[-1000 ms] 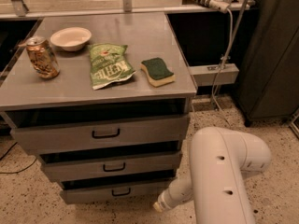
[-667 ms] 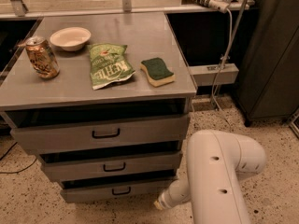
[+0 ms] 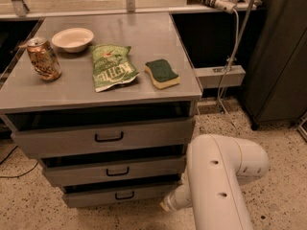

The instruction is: Close bottom drawer

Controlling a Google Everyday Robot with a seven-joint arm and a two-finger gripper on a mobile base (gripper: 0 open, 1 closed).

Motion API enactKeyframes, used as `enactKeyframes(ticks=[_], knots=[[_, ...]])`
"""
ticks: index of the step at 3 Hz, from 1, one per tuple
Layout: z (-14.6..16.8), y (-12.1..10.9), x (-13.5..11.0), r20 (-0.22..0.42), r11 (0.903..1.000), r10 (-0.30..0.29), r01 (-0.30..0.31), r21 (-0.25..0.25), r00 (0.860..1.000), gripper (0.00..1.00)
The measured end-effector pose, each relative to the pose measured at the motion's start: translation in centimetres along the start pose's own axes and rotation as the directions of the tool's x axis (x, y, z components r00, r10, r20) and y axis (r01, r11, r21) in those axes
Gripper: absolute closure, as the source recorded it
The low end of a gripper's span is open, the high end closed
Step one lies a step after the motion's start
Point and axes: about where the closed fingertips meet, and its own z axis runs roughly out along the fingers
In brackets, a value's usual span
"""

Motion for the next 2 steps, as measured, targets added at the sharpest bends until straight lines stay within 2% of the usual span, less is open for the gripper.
enactKeyframes(ticks=[2], knots=[[-1.5,-2.5,-2.8,0.059,0.9969,-0.016,0.012,0.077,0.998,1.00]])
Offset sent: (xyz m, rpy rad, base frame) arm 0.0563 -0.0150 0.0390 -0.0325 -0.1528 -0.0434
